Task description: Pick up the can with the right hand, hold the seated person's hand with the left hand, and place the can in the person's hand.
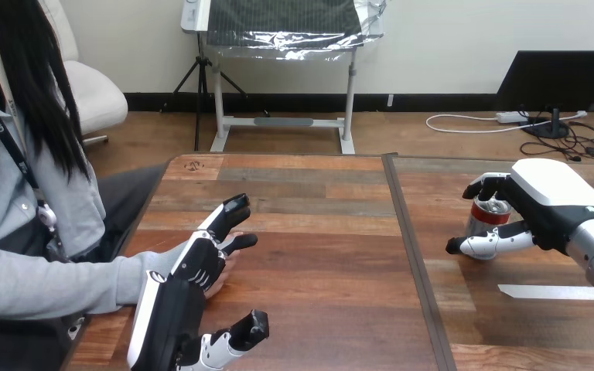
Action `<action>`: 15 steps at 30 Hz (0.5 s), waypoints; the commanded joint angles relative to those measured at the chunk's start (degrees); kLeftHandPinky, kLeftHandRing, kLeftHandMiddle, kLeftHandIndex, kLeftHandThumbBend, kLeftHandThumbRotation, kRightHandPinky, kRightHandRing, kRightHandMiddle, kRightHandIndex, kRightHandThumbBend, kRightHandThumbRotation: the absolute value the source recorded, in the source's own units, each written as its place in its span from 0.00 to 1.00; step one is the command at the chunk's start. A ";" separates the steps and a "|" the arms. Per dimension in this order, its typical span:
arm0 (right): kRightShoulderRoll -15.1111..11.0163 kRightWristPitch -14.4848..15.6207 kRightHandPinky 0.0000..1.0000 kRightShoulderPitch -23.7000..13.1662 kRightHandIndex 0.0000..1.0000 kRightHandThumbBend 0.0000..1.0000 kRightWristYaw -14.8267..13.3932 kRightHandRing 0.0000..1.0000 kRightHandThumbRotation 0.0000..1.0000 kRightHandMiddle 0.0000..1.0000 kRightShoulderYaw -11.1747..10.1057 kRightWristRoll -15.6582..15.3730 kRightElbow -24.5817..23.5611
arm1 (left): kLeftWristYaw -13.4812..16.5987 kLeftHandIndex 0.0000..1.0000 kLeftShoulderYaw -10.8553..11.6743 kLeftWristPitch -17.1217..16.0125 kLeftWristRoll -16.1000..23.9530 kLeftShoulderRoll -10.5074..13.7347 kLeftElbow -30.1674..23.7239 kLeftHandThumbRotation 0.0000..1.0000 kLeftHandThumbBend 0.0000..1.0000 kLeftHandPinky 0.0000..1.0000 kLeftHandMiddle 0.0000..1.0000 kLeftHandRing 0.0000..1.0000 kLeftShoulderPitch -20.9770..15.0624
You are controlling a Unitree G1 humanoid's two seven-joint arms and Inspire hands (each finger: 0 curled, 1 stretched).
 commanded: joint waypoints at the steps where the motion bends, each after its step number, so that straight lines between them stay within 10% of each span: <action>1: -1.51 -0.59 0.70 -1.09 0.76 0.92 -0.04 0.76 0.63 0.77 -0.46 0.78 -2.41 | 0.83 0.87 0.42 -1.06 0.78 -0.38 -0.71 0.69 1.00 0.78 0.90 0.89 -3.72; 15: -1.70 -0.95 0.70 -1.10 0.76 0.91 -0.20 0.76 0.61 0.77 -0.57 0.82 -2.50 | 2.47 0.87 0.65 -1.87 2.87 -0.35 0.08 0.71 0.99 0.75 0.91 0.88 -4.02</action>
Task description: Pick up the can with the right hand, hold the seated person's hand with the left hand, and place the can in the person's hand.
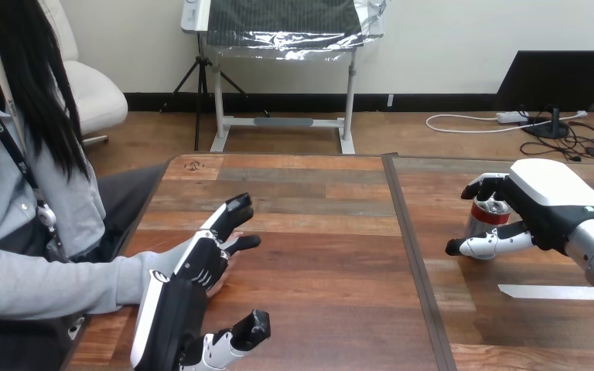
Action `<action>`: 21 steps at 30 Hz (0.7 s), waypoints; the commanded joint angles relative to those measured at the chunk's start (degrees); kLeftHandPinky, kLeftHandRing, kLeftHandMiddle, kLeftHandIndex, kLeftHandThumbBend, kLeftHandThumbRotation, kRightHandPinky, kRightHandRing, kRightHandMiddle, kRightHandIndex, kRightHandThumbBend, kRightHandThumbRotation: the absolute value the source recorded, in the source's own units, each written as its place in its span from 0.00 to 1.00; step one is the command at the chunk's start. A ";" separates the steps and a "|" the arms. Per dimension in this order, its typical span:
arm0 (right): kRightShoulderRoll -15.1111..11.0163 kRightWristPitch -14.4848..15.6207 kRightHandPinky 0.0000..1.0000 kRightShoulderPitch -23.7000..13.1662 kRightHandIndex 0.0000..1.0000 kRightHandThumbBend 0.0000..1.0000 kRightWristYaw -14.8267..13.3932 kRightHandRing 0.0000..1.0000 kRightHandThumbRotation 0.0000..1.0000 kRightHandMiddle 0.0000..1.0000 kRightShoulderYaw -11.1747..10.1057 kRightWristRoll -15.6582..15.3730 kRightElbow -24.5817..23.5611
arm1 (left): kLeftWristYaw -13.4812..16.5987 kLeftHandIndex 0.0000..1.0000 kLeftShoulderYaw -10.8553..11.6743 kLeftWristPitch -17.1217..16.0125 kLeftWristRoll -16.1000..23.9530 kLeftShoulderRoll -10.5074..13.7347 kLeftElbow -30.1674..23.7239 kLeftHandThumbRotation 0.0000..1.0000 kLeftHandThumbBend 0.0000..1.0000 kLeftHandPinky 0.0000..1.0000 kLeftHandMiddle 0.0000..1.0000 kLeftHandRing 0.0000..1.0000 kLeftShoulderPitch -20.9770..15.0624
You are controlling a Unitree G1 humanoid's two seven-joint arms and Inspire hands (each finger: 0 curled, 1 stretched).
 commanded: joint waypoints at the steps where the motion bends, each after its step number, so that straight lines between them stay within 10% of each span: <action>1: -1.71 -0.74 0.70 -1.14 0.76 0.91 -0.55 0.76 0.61 0.76 -0.55 0.78 -2.38 | 0.69 0.87 0.36 -1.49 0.42 -0.16 0.02 0.71 0.99 0.75 0.91 0.88 -3.94; 21: -2.03 -1.35 0.70 -1.15 0.76 0.90 -0.09 0.76 0.60 0.76 -0.74 0.98 -2.57 | 1.06 0.88 -0.48 -0.81 -0.18 -0.13 -0.21 0.70 1.00 0.76 0.91 0.89 -3.75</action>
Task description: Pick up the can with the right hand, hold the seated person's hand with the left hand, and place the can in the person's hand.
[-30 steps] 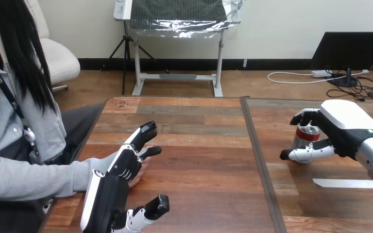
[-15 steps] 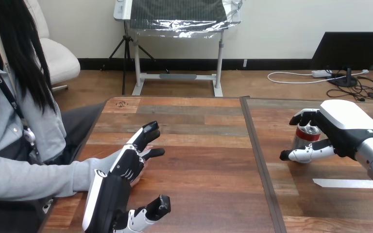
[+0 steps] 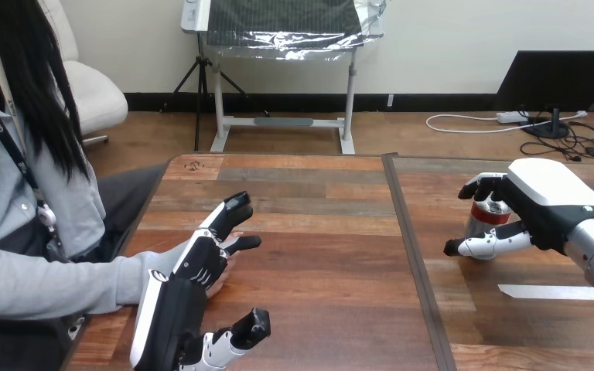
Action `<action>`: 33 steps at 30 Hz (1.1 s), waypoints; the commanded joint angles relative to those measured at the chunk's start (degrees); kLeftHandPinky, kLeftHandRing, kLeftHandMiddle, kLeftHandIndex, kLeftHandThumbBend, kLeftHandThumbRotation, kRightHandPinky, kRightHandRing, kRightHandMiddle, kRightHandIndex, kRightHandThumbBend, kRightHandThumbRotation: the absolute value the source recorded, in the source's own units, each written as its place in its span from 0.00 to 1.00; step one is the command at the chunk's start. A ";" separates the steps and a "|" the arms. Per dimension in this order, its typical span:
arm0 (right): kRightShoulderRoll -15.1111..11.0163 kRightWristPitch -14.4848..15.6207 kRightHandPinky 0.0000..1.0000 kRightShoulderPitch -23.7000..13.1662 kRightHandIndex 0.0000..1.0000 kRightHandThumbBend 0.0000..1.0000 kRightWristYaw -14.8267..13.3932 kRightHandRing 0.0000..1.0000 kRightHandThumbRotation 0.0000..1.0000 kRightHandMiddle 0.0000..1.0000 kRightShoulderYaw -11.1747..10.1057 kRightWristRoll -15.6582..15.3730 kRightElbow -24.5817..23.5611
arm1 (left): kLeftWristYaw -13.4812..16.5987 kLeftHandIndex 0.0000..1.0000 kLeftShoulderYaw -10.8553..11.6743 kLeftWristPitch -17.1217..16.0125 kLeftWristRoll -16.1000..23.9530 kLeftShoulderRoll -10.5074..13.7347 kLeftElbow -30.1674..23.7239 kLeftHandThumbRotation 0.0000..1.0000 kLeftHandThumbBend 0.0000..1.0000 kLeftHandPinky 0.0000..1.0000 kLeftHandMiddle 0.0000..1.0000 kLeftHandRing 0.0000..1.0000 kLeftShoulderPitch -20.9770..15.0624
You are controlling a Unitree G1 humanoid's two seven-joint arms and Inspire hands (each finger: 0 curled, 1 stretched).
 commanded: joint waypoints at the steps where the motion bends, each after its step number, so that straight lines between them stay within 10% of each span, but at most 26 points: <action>1: -2.01 -0.41 0.70 -1.13 0.76 0.90 0.07 0.76 0.60 0.76 -0.74 0.99 -2.53 | 0.05 0.88 -0.28 -0.75 -0.45 -0.02 -0.10 0.70 1.00 0.76 0.91 0.89 -3.71; 33: -1.95 -0.75 0.68 0.09 0.76 0.86 2.91 0.74 0.59 0.75 -1.13 1.92 -3.12 | 0.11 0.88 -0.62 -1.30 -1.14 0.09 0.06 0.69 1.00 0.77 0.92 0.90 -3.25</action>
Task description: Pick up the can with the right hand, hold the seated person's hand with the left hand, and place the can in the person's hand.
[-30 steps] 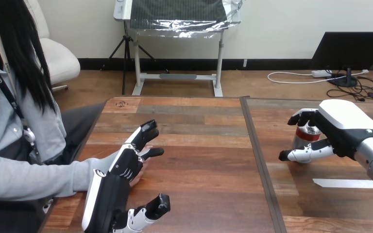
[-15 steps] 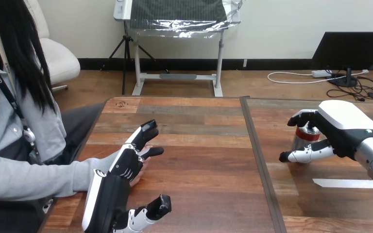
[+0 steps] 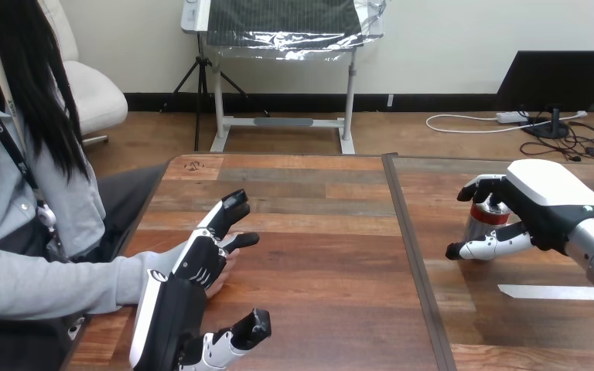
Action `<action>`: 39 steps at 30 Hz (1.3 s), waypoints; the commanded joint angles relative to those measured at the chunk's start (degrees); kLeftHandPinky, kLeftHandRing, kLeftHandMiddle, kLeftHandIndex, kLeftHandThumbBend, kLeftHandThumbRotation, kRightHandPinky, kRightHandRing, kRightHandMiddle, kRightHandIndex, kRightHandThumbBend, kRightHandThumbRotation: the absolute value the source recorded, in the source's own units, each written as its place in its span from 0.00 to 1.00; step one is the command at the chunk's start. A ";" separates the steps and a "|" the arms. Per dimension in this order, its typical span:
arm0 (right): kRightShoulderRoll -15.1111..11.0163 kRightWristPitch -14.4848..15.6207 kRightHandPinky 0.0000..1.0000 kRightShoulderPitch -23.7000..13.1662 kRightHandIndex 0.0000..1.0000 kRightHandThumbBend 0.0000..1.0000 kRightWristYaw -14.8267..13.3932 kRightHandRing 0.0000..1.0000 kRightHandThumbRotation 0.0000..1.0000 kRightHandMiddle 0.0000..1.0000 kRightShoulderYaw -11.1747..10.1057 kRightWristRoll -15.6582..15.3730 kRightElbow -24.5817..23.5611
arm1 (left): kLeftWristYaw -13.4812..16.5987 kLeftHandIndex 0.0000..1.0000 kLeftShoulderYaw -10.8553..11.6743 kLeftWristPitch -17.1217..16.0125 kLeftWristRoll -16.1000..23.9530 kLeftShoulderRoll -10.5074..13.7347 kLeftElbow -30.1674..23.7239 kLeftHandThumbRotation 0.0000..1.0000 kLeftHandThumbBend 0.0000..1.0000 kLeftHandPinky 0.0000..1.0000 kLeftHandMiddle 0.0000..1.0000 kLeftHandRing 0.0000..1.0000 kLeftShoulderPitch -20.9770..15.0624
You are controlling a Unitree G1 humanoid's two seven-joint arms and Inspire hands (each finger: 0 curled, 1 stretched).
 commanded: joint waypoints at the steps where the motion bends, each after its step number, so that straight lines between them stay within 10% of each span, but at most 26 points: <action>1: -1.37 -0.54 0.68 -0.27 0.76 0.86 0.90 0.74 0.59 0.75 -0.94 1.37 -1.79 | -0.15 0.88 -0.41 -0.88 -0.88 0.07 -0.07 0.69 1.00 0.78 0.92 0.90 -3.18; 39: -2.24 -2.20 0.58 1.89 0.75 0.85 4.01 0.65 0.60 0.71 -1.43 3.61 -4.99 | -0.53 0.88 -0.39 -1.12 -1.07 0.14 -0.28 0.69 1.00 0.80 0.91 0.90 -2.95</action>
